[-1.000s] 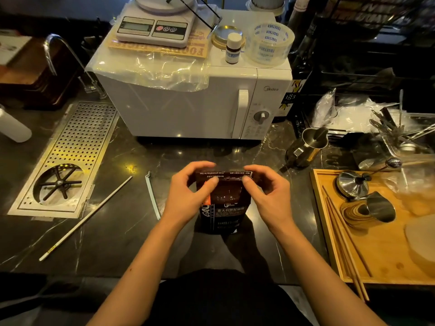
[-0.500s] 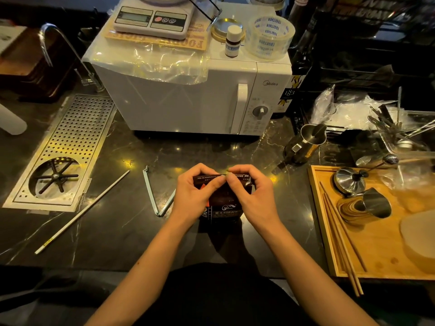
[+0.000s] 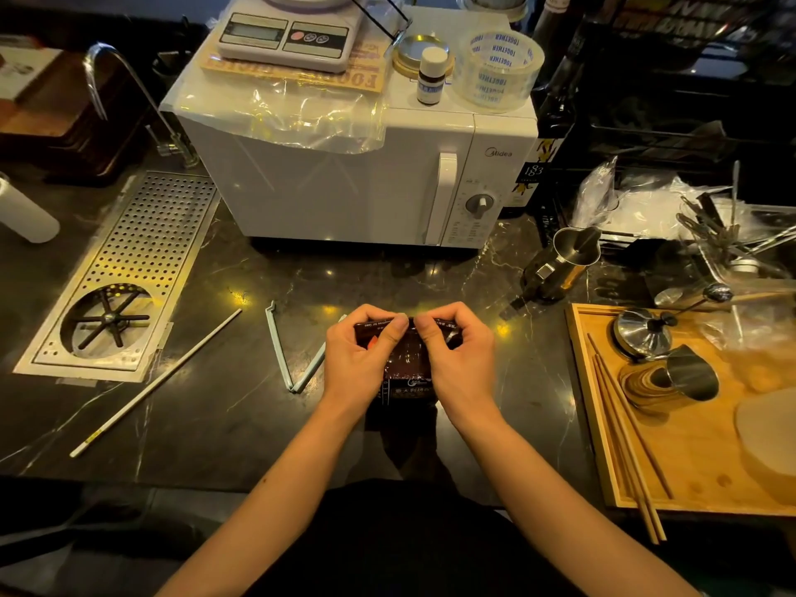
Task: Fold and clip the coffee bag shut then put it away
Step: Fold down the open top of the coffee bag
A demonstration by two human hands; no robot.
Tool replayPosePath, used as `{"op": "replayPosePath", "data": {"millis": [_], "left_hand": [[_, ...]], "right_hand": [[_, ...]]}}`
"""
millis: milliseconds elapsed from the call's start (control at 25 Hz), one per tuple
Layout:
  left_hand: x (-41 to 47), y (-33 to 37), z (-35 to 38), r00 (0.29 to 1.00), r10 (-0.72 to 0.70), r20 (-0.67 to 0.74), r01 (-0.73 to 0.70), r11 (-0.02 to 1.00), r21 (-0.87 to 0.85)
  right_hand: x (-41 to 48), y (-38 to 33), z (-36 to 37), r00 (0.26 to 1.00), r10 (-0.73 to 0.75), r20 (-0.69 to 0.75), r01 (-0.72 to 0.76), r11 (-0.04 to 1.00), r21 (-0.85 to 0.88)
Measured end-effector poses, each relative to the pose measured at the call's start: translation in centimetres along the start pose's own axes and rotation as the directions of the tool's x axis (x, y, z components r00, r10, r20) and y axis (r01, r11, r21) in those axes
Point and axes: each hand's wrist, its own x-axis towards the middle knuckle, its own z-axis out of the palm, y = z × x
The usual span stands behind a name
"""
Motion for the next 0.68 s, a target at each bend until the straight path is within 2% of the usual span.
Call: {"op": "replayPosePath", "data": {"millis": [160, 280, 600, 680], "left_hand": [[0.4, -0.2, 0.5, 0.996, -0.025, -0.090, 0.021, 0.999, -0.048], [0.9, -0.1, 0.6, 0.996, -0.046, -0.079, 0.040, 0.996, -0.074], [1.9, 0.3, 0.0, 0.993, -0.109, 0.038, 0.112, 0.992, -0.065], [2.0, 0.2, 0.0, 0.992, -0.121, 0.031, 0.122, 0.992, -0.043]], "right_hand": [[0.5, 0.2, 0.2, 0.992, 0.084, -0.099, -0.075, 0.993, 0.090], [1.0, 0.3, 0.4, 0.984, 0.119, -0.136, -0.099, 0.985, 0.142], [1.9, 0.9, 0.2, 0.991, 0.134, -0.028, -0.130, 0.985, 0.115], [2.0, 0.9, 0.2, 0.989, 0.143, -0.023, -0.139, 0.983, 0.120]]}}
